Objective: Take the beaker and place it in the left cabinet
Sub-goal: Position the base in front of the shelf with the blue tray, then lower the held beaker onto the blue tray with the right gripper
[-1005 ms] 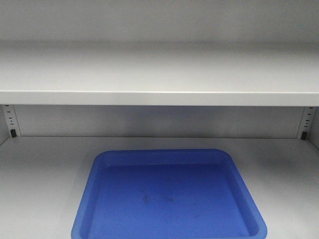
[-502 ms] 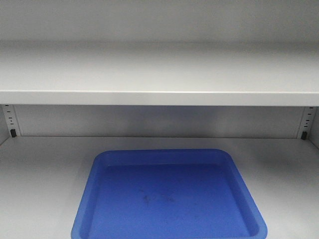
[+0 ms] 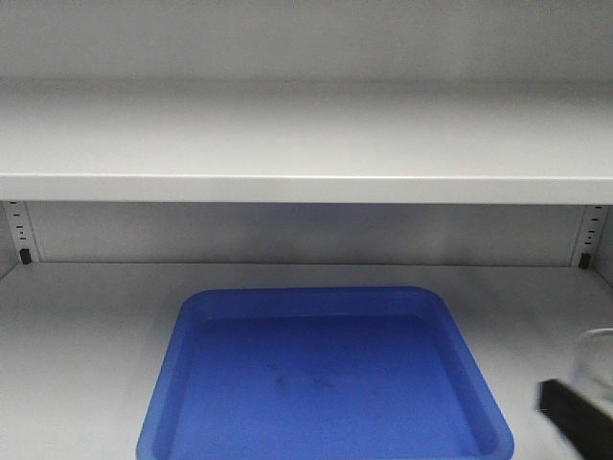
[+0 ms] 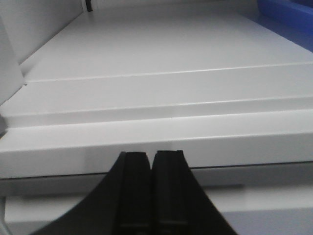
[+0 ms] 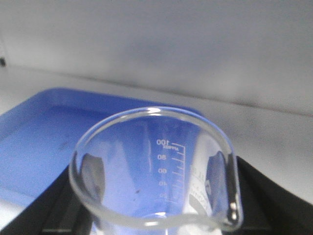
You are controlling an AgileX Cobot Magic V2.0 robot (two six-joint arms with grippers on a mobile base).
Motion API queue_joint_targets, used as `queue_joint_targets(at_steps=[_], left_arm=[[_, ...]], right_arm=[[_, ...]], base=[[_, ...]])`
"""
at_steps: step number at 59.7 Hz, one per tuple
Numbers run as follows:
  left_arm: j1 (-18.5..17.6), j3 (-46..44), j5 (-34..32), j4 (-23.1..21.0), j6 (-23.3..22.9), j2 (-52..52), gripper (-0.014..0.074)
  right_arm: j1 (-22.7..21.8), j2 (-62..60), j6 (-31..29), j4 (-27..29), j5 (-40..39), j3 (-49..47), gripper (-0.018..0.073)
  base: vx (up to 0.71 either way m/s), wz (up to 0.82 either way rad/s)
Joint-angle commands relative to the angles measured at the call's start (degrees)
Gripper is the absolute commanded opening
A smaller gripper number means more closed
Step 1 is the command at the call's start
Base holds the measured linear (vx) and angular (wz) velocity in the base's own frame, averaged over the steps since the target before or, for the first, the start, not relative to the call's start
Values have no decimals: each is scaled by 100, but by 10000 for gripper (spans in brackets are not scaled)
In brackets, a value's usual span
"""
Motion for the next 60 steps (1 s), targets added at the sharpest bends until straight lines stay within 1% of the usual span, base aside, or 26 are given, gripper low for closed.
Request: queue_joint_targets(at_steps=[1, 22, 26, 32, 42, 50, 60], left_arm=[[1, -68, -473, -6, -24, -59, 4], [1, -68, -473, -6, -24, -59, 4], [1, -68, -473, -6, -24, -59, 4], [1, -68, -473, -6, -24, -59, 4], [1, -68, -473, -6, -24, -59, 4], [1, -68, -473, -6, -24, -59, 4], [1, -68, -473, -6, -24, -59, 4]], right_arm=[[6, 497, 14, -162, -1145, -165, -1], [0, 2144, 14, -150, -3128, -184, -1], [0, 2442, -119, -139, -3502, -240, -1], [0, 2910, -301, 9, -3635, -510, -1], [0, 3640, -711, 606, -3620, -1160, -1], [0, 4159, -1077, 931, -3626, -1599, -1], [0, 4847, -1385, 1385, -3699, -2072, -1]], base=[[0, 0], [0, 0], [0, 0], [0, 0], [0, 0], [0, 0], [0, 0]])
